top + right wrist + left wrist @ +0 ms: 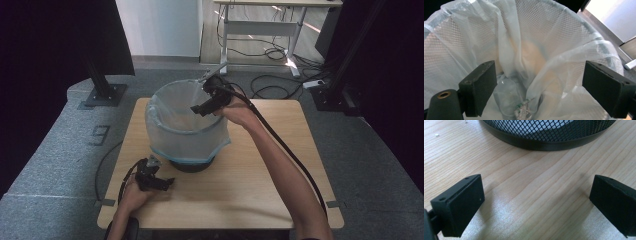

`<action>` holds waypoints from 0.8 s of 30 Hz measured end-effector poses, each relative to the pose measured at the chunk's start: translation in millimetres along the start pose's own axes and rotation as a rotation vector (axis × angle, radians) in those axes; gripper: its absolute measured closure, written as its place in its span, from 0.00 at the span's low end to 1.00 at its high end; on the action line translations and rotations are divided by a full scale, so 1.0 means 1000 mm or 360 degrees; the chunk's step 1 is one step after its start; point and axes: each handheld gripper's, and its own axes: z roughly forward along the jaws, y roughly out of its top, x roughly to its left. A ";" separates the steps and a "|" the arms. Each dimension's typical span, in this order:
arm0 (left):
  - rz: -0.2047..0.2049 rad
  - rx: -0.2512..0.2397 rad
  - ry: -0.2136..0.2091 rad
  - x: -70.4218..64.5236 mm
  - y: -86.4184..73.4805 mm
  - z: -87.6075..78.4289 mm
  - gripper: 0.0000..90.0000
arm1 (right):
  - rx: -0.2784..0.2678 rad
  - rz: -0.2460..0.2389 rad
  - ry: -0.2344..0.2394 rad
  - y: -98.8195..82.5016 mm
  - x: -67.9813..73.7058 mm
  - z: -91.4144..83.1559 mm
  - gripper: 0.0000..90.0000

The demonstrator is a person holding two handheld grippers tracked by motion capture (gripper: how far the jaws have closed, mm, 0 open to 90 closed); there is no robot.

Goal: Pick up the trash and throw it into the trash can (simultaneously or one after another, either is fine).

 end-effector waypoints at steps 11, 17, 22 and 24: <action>0.0000 0.0000 0.0001 0.000 0.000 0.000 0.00 | -0.0021 -0.0003 -0.0055 -0.004 -0.005 -0.013 0.09; 0.0000 -0.0001 0.0000 0.000 0.000 0.000 0.00 | -0.0044 0.0002 -0.0081 -0.008 -0.010 -0.020 0.07; 0.0000 0.0000 0.0001 0.000 0.000 0.000 0.00 | -0.0039 0.0006 -0.0110 -0.012 -0.014 -0.026 0.06; 0.0000 -0.0001 0.0000 0.000 0.000 0.000 0.00 | -0.0052 0.0014 -0.0116 -0.013 -0.016 -0.028 0.06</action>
